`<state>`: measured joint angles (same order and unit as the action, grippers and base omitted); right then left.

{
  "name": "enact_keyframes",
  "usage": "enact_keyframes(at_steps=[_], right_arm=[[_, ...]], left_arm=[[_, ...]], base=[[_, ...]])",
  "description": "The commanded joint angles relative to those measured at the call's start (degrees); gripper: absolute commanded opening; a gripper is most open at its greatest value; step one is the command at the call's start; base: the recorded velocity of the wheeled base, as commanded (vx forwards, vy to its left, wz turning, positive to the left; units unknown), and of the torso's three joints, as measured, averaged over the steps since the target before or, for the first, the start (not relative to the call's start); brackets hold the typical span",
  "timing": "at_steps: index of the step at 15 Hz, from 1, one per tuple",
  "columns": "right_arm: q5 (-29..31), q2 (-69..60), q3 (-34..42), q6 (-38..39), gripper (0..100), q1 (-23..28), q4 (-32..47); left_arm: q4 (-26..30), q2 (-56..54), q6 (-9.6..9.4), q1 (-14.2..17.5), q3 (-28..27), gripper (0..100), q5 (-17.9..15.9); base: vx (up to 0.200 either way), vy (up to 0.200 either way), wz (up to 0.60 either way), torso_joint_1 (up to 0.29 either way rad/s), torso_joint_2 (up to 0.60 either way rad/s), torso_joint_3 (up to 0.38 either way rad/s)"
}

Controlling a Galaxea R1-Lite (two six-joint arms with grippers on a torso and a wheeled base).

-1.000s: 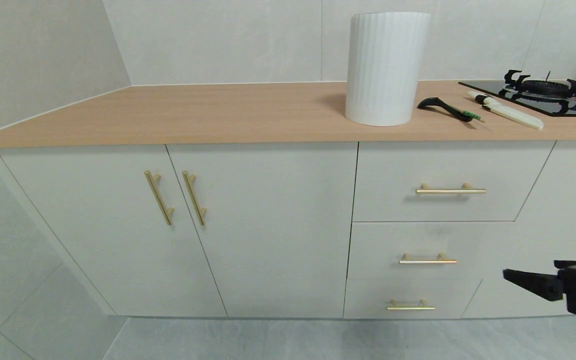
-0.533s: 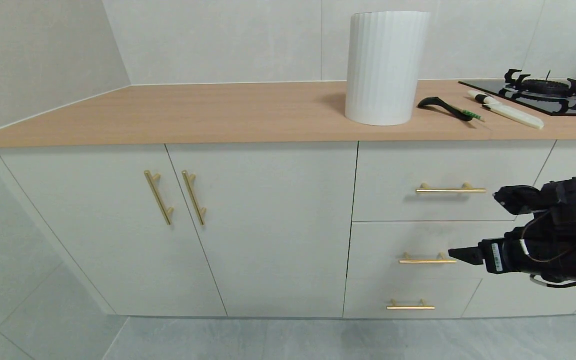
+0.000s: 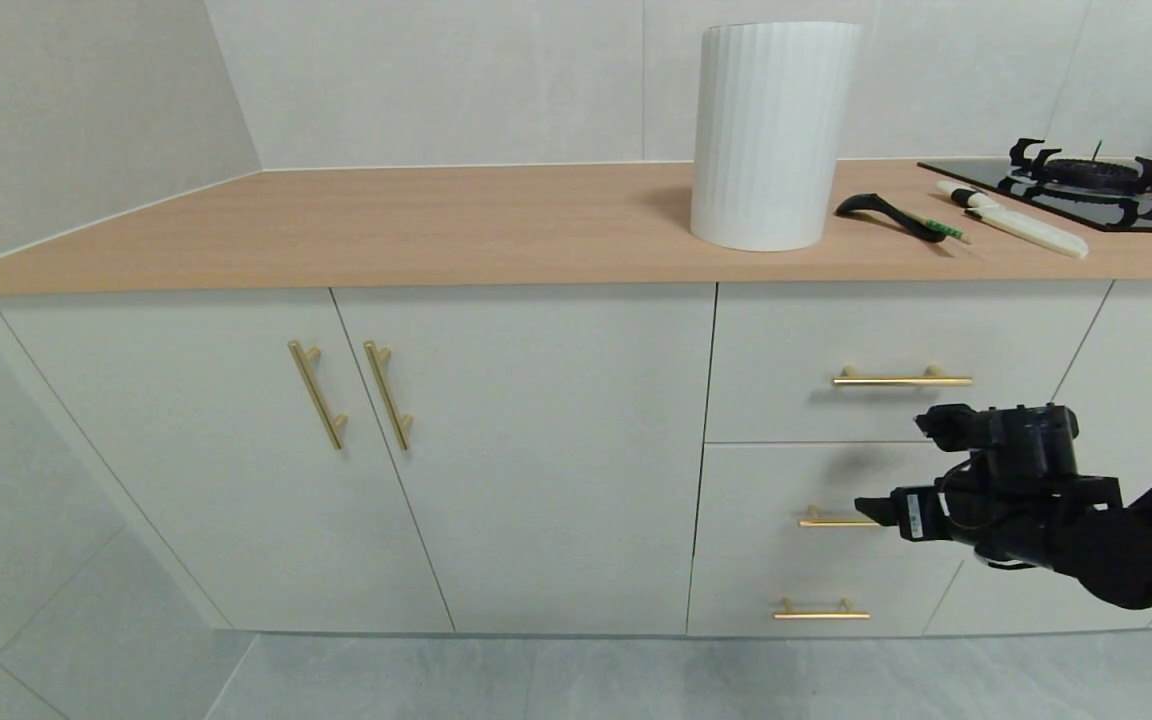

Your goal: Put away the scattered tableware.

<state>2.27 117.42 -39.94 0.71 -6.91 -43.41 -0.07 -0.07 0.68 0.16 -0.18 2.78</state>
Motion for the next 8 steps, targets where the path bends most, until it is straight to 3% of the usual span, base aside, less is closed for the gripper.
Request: enact_keyframes(at_steps=[1,4,8], right_arm=[[2.13,9.67,-0.14,0.44,100,0.14,-6.60],[4.94,14.50,-0.23,1.49,100,0.14,-15.65],[6.35,16.35,-1.99,2.02,100,0.14,-16.53]], left_arm=[[-0.01,0.07,0.02,0.02,0.01,100,0.03],[-0.01,0.07,0.02,0.02,0.01,100,0.03],[-0.01,0.07,0.02,0.02,0.01,100,0.03]], base=[[0.000,0.000,0.00,0.000,0.00,0.000],[0.000,0.000,0.00,0.000,0.00,0.000],[0.000,0.000,0.00,0.000,0.00,0.000]])
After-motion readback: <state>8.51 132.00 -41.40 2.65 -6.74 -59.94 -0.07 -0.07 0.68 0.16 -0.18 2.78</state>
